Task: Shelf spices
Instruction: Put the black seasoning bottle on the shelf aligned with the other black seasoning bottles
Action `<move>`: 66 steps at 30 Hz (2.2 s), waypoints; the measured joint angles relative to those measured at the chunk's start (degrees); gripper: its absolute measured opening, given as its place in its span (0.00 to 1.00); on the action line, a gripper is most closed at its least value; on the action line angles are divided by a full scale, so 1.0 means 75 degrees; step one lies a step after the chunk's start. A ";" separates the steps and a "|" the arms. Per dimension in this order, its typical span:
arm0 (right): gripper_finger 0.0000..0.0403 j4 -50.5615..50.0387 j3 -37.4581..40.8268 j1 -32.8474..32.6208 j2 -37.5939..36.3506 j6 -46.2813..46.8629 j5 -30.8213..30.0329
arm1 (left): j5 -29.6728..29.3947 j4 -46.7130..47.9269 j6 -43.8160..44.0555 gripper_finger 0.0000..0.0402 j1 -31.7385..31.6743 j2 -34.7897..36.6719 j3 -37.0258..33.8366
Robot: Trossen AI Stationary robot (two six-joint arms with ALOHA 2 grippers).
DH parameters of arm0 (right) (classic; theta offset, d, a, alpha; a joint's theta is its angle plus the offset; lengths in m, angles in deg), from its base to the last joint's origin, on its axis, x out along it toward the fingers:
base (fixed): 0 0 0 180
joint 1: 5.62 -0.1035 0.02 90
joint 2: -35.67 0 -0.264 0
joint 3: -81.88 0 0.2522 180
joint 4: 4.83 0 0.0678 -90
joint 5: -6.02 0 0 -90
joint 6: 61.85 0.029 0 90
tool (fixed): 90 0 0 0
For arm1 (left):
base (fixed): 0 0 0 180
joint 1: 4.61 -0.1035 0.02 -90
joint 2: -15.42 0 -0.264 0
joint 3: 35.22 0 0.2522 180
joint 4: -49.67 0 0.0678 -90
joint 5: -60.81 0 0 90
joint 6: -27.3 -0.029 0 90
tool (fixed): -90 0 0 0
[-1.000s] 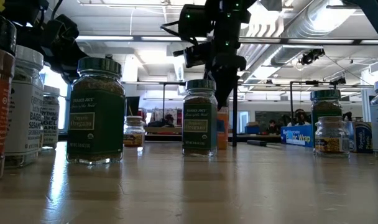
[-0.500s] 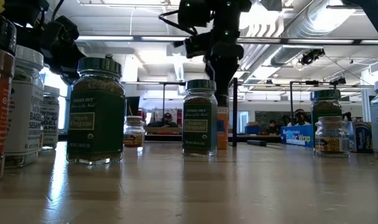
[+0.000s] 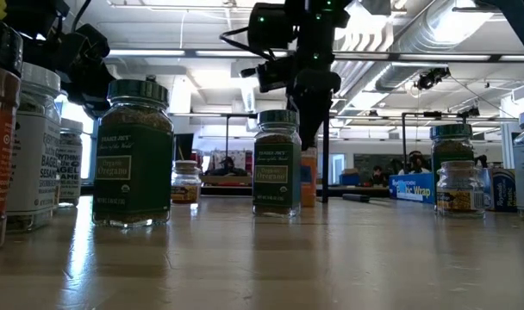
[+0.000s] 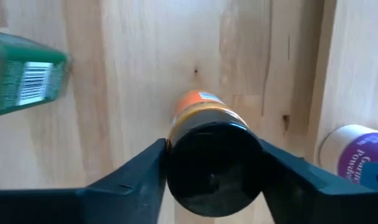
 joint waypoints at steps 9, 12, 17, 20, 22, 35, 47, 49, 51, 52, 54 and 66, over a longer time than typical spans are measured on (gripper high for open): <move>0.46 -0.0474 -0.1395 0.0105 0.0015 -0.0159 -0.0134 | 0.0000 -0.0029 0.0010 0.30 -0.0002 0.0000 0.0000; 0.46 -0.0528 -0.2264 0.0415 0.0015 -0.0268 -0.0539 | 0.0000 -0.0029 0.0070 0.30 0.0000 0.0000 0.0000; 0.46 -0.0558 -0.3371 0.1374 0.0003 -0.0282 -0.0545 | 0.0000 -0.0084 0.0074 0.30 0.0000 0.0000 0.0000; 0.46 -0.0551 -0.3656 0.2085 0.0003 -0.0289 -0.0452 | 0.0000 -0.0090 0.0073 0.30 0.0000 -0.0003 0.0000; 0.46 -0.0432 -0.3701 0.2555 0.0003 -0.0316 -0.0202 | 0.0000 -0.0090 0.0076 0.30 0.0000 -0.0002 0.0000; 0.46 -0.0866 -0.3698 0.3675 0.0825 -0.0408 0.0307 | -0.0003 -0.0107 0.0076 0.30 -0.0001 0.0000 0.0000; 0.46 -0.1296 -0.3678 0.4112 0.1016 -0.0330 0.0071 | -0.0003 -0.0141 0.0067 0.30 0.0000 0.0000 0.0000; 0.46 -0.1298 -0.3644 0.4171 0.1015 -0.0249 0.0123 | -0.0002 -0.0134 0.0067 0.30 -0.0001 -0.0001 0.0000; 0.46 -0.1349 -0.3643 0.4218 0.1015 -0.0227 0.0199 | -0.0003 -0.0134 0.0065 0.30 -0.0001 -0.0001 0.0000; 0.46 -0.1367 -0.3643 0.4221 0.1015 -0.0224 0.0201 | -0.0003 -0.0134 0.0061 0.30 -0.0001 0.0000 0.0000; 0.47 -0.1370 -0.3636 0.4220 0.1015 -0.0224 0.0199 | -0.0003 -0.0134 0.0061 0.30 0.0000 -0.0003 0.0000; 0.51 -0.1370 -0.3631 0.4220 0.1017 -0.0150 0.0220 | 0.0000 -0.0125 0.0055 0.30 -0.0003 0.0000 0.0000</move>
